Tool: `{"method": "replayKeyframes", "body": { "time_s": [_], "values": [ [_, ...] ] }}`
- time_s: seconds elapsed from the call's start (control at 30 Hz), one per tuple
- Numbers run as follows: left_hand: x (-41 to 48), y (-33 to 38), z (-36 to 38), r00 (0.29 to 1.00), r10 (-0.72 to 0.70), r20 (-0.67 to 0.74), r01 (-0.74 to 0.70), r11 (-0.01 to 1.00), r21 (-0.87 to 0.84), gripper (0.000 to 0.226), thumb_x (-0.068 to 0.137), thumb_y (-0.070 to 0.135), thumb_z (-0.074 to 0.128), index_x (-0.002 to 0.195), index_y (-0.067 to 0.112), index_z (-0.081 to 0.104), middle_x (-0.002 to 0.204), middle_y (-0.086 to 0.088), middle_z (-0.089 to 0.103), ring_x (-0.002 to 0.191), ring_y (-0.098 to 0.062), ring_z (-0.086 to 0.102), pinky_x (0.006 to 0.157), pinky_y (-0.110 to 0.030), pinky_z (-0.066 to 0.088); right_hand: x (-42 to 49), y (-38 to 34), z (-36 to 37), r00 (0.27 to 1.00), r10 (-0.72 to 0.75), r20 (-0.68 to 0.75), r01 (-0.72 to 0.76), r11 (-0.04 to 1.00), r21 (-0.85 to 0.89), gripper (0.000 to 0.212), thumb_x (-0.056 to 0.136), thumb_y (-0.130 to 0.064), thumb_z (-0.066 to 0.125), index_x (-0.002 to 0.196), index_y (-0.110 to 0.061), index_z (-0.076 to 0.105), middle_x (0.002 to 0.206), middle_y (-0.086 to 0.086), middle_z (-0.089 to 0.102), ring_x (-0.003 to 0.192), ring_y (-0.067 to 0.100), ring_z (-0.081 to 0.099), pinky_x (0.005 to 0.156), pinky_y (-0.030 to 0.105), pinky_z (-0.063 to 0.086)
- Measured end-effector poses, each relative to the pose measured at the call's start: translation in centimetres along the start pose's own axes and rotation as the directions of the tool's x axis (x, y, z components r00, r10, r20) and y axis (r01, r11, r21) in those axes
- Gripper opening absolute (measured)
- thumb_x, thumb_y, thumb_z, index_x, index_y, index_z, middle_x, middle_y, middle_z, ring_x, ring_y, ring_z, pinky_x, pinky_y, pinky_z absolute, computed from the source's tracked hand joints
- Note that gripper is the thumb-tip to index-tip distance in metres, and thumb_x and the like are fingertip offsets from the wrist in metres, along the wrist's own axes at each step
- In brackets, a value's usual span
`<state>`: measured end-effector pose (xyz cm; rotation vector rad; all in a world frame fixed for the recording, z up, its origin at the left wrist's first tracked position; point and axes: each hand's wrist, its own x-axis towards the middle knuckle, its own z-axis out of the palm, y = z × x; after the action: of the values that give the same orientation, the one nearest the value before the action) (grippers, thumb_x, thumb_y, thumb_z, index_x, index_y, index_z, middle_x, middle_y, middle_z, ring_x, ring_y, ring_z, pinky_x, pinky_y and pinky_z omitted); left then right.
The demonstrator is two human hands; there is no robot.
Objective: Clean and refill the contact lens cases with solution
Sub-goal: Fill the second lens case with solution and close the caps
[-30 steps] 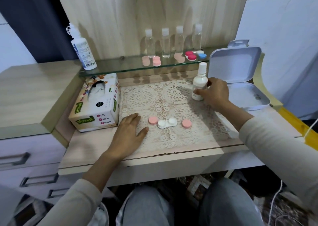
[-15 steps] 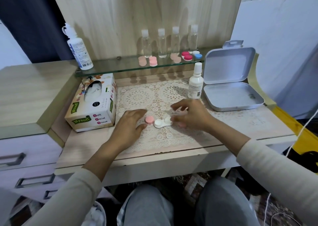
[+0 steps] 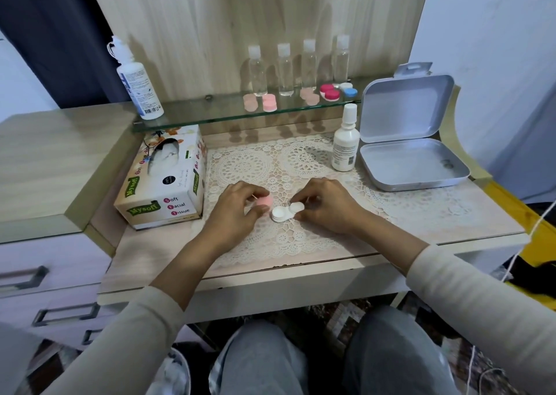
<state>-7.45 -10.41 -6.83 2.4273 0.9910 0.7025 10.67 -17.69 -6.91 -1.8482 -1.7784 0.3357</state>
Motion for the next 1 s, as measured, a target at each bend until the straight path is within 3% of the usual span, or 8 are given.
{"method": "replayKeyframes", "body": {
  "time_s": [0.17, 0.27, 0.4, 0.57, 0.63, 0.8, 0.9, 1.0],
  "values": [
    [-0.2, 1.3, 0.9, 0.996, 0.038, 0.086, -0.037, 0.999, -0.010, 0.030, 0.085, 0.018, 0.064, 0.115, 0.013, 0.062, 0.107, -0.001, 0.056, 0.100, -0.013, 0.051, 0.091, -0.025, 0.040, -0.2, -0.1, 0.1, 0.999, 0.012, -0.030, -0.011, 0.998, 0.056, 0.025, 0.072, -0.019, 0.076, 0.097, -0.019, 0.073, 0.084, -0.001, 0.057, 0.079, 0.010, 0.048, 0.069, 0.022, 0.034],
    [-0.2, 1.3, 1.4, 0.995, 0.028, 0.100, -0.029, 1.000, 0.004, 0.029, 0.084, 0.018, 0.066, 0.113, 0.014, 0.065, 0.105, 0.001, 0.055, 0.099, -0.013, 0.051, 0.089, -0.020, 0.037, -0.3, -0.2, 0.3, 0.998, 0.041, -0.047, -0.037, 0.996, 0.083, 0.023, 0.070, -0.018, 0.077, 0.093, -0.015, 0.072, 0.083, -0.001, 0.057, 0.081, 0.012, 0.051, 0.072, 0.026, 0.041],
    [0.0, 1.4, 1.2, 0.997, 0.018, 0.074, -0.018, 1.000, -0.003, 0.030, 0.078, 0.019, 0.072, 0.107, 0.013, 0.067, 0.101, -0.002, 0.059, 0.086, -0.008, 0.054, 0.075, -0.003, 0.036, -0.4, -0.1, 0.4, 0.997, 0.052, -0.053, -0.046, 0.992, 0.115, 0.023, 0.068, -0.020, 0.080, 0.089, -0.015, 0.072, 0.082, -0.003, 0.057, 0.079, 0.011, 0.051, 0.071, 0.025, 0.041],
    [-0.2, 1.2, 1.6, 0.999, -0.050, -0.011, 0.050, 0.998, -0.041, 0.033, 0.067, 0.025, 0.081, 0.093, 0.010, 0.068, 0.090, -0.003, 0.063, 0.077, -0.012, 0.057, 0.069, -0.013, 0.044, -0.4, 0.0, 0.4, 0.997, 0.042, -0.059, -0.034, 0.990, 0.135, 0.025, 0.066, -0.021, 0.081, 0.088, -0.014, 0.073, 0.085, 0.000, 0.061, 0.079, 0.012, 0.053, 0.071, 0.025, 0.042],
    [-0.3, 1.2, 1.7, 0.998, -0.057, -0.021, 0.056, 0.997, -0.045, 0.032, 0.067, 0.024, 0.080, 0.093, 0.010, 0.068, 0.089, -0.002, 0.063, 0.076, -0.011, 0.056, 0.068, -0.010, 0.043, -0.4, 0.0, 0.5, 0.997, 0.038, -0.061, -0.029, 0.990, 0.138, 0.025, 0.066, -0.021, 0.081, 0.088, -0.013, 0.073, 0.083, -0.002, 0.060, 0.079, 0.012, 0.053, 0.072, 0.027, 0.043],
    [-0.3, 1.2, 1.0, 0.992, 0.024, 0.120, -0.022, 0.999, -0.024, 0.035, 0.081, 0.007, 0.067, 0.114, 0.015, 0.065, 0.109, 0.002, 0.064, 0.098, -0.008, 0.054, 0.081, -0.004, 0.035, -0.4, 0.0, 0.6, 0.996, 0.041, -0.073, -0.030, 0.989, 0.146, 0.025, 0.065, -0.019, 0.082, 0.087, -0.012, 0.073, 0.083, -0.001, 0.060, 0.078, 0.014, 0.053, 0.073, 0.029, 0.044],
    [-0.2, 1.2, 0.6, 0.986, -0.037, 0.163, 0.039, 0.999, -0.010, 0.047, 0.078, 0.022, 0.073, 0.123, 0.024, 0.059, 0.105, 0.012, 0.055, 0.102, -0.005, 0.048, 0.086, -0.011, 0.034, -0.4, 0.0, 0.6, 0.996, 0.045, -0.071, -0.035, 0.989, 0.142, 0.026, 0.066, -0.021, 0.082, 0.089, -0.013, 0.072, 0.085, 0.001, 0.061, 0.080, 0.014, 0.053, 0.072, 0.029, 0.043],
    [0.0, 1.4, 1.2, 0.996, -0.075, 0.052, 0.070, 0.993, 0.093, 0.045, 0.067, 0.040, 0.078, 0.105, 0.020, 0.066, 0.098, 0.008, 0.060, 0.095, -0.010, 0.049, 0.079, -0.023, 0.037, -0.4, 0.1, 0.6, 0.996, 0.039, -0.077, -0.028, 0.989, 0.144, 0.025, 0.066, -0.021, 0.081, 0.088, -0.013, 0.073, 0.086, 0.003, 0.063, 0.080, 0.016, 0.055, 0.073, 0.030, 0.045]
  ]
}}
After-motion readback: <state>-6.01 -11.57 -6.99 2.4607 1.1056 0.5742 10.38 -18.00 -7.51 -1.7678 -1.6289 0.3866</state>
